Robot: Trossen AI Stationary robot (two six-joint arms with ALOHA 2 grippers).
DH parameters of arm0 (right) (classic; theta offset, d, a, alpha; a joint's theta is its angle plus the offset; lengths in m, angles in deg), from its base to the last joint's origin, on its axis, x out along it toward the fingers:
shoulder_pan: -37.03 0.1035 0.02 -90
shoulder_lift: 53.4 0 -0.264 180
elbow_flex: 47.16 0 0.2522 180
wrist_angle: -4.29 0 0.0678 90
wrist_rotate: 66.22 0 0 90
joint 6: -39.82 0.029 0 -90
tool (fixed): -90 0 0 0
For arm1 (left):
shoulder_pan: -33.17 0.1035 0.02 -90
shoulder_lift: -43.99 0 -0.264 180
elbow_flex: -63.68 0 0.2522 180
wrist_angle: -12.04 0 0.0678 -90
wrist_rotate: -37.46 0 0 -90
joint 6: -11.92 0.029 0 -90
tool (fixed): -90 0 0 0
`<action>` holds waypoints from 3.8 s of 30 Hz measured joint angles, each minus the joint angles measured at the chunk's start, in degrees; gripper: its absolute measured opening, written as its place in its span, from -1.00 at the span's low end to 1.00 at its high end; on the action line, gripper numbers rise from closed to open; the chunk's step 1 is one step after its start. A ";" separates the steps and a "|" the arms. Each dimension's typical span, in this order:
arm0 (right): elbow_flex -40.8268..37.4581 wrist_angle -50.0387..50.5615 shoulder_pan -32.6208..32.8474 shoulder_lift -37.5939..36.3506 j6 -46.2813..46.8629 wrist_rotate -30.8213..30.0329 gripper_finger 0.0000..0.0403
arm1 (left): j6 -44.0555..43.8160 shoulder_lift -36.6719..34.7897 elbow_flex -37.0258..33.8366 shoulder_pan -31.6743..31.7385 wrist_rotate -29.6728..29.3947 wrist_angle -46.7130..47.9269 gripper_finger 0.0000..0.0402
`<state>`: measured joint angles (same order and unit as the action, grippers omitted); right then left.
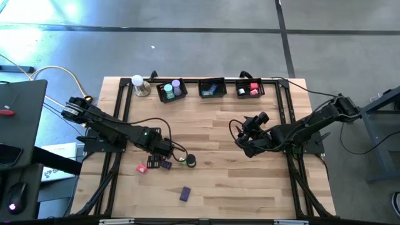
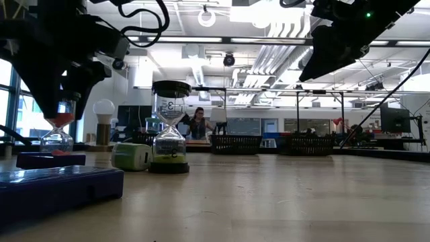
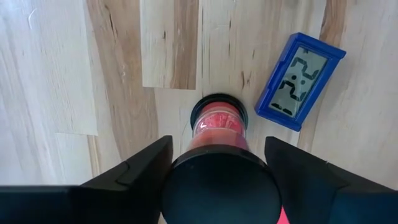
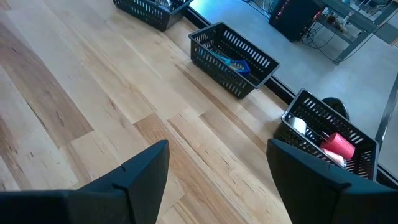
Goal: Pick & Place Office items
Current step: Put the pink hourglass into the left black bin
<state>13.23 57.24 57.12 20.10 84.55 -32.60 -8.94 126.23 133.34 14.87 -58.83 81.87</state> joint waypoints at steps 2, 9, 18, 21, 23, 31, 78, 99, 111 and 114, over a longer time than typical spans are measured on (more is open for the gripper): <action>0.00 0.01 0.00 0.00 0.00 0.00 0.28 | 0.00 0.00 0.00 0.00 -0.02 0.00 0.15; 0.00 0.01 0.00 0.00 0.00 0.02 0.28 | -0.04 0.00 0.00 0.00 -0.04 0.02 0.00; 0.00 0.01 0.00 0.00 0.00 0.04 0.28 | -0.56 -0.27 0.02 0.02 0.13 0.04 0.00; 0.00 0.01 0.00 0.00 0.00 0.04 0.28 | -0.62 -1.25 0.58 0.02 0.20 0.49 0.00; 0.00 0.01 0.00 0.00 0.00 0.03 0.28 | -0.61 -2.06 1.52 0.36 0.18 1.02 0.00; -0.02 -0.23 0.00 0.00 0.00 0.02 0.28 | -0.61 -4.04 7.74 4.25 -1.28 9.01 0.00; -0.02 -0.47 0.00 0.00 -1.46 1.49 0.28 | 31.58 -4.04 16.10 52.60 -3.13 4.31 0.00; -0.02 -0.71 0.00 0.00 -1.46 1.38 0.28 | 32.92 0.40 16.09 61.72 -3.29 0.46 0.00; -0.02 -0.88 0.00 0.00 -1.49 1.03 0.28 | 33.53 3.93 16.09 61.70 -4.63 -4.56 0.00; -0.02 -0.86 0.00 0.00 -1.49 1.01 0.28 | 33.55 4.45 16.09 61.72 -4.57 -5.06 0.00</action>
<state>13.21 56.37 57.12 20.10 83.06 -31.59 24.61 130.68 149.43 76.59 -63.40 76.81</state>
